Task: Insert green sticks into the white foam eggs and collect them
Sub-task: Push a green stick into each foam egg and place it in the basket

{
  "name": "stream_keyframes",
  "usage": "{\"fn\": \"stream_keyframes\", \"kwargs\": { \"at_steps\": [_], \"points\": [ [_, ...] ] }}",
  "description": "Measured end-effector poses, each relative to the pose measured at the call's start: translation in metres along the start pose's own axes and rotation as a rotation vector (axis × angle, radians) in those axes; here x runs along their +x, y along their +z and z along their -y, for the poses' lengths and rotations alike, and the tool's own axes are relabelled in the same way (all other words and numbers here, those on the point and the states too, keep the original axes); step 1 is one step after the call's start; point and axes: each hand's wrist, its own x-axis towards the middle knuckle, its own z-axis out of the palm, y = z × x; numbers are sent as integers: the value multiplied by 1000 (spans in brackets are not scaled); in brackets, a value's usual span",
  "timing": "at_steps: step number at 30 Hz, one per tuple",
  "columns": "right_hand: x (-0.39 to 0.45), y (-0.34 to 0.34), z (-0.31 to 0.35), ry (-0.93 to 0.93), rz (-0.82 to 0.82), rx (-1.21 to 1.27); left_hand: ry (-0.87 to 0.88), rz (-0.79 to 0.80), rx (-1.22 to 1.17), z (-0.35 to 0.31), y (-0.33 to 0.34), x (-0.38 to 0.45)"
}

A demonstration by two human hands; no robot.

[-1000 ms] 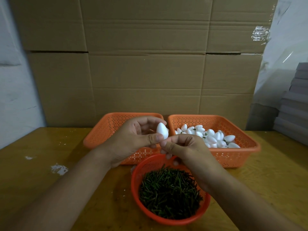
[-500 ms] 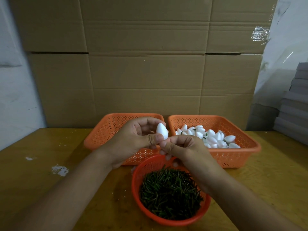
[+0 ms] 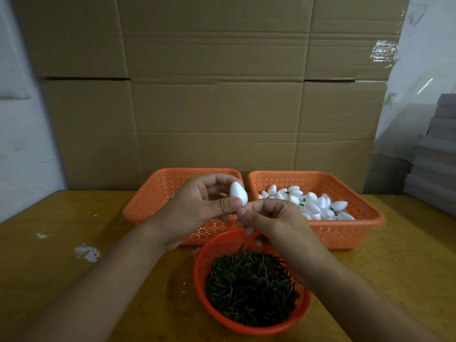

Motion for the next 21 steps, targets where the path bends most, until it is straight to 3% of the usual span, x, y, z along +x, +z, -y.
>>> {"fn": "stream_keyframes", "kwargs": {
  "at_steps": [11, 16, 18, 21],
  "points": [
    [3, -3, -2, 18, -21, -24, -59, 17, 23, 2, -7, 1],
    [11, -21, 1, 325, 44, -106, -134, -278, -27, 4, -14, 8],
    [16, -30, 0, 406, -23, -44, -164, -350, -32, 7, -19, 10],
    [25, -45, -1, 375, -222, 169, -190, -384, -64, 9, -25, 13]
  ]
}}
